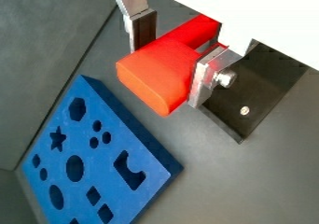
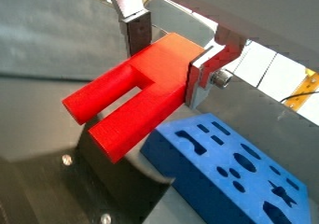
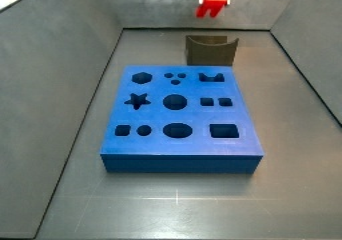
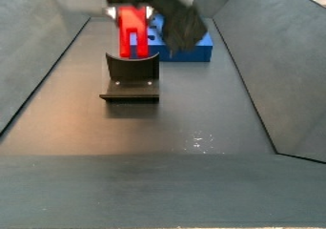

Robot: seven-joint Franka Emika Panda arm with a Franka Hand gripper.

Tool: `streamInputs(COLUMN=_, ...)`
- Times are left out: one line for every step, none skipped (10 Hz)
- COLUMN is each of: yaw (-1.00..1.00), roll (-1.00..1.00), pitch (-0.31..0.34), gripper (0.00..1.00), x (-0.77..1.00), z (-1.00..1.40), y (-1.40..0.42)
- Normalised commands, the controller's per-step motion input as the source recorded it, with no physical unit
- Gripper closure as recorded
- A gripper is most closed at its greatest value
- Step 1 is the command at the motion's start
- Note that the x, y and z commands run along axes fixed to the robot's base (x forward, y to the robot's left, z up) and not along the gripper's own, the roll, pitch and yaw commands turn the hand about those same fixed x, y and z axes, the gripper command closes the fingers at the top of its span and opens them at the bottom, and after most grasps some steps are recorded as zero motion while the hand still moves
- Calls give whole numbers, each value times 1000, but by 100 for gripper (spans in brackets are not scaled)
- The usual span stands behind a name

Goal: Pick up the square-circle object. Move up. Place the square-circle object on the fixture. Regrasp the square-circle object. Move to above the board. Insert the square-circle object.
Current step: Place the square-circle object on the fixture.

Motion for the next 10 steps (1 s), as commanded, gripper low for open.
streamInputs(yaw=-213, roll=-667, pitch=177, gripper=100, x=161, z=-1000, y=138)
streamInputs(yaw=-234, roll=-439, pitch=106, gripper=100, x=168, z=-1000, y=141)
streamInputs(yaw=-234, roll=-325, pitch=77, gripper=100, x=174, z=-1000, y=143)
streamInputs(yaw=-213, roll=-200, pitch=20, gripper=100, x=192, z=-1000, y=133)
streamInputs(yaw=-185, roll=-170, pitch=-25, gripper=100, x=148, z=-733, y=111)
streamInputs(yaw=-155, roll=-157, pitch=-48, gripper=100, x=121, z=-529, y=86)
streamInputs(yaw=-123, roll=-144, pitch=-67, gripper=100, x=100, z=-345, y=65)
streamInputs(yaw=-91, roll=-134, pitch=-79, gripper=100, x=76, z=-230, y=61)
streamInputs(yaw=-71, roll=-121, pitch=-83, gripper=100, x=66, z=-221, y=67)
streamInputs(yaw=-44, roll=-119, pitch=-82, gripper=100, x=64, z=-221, y=67)
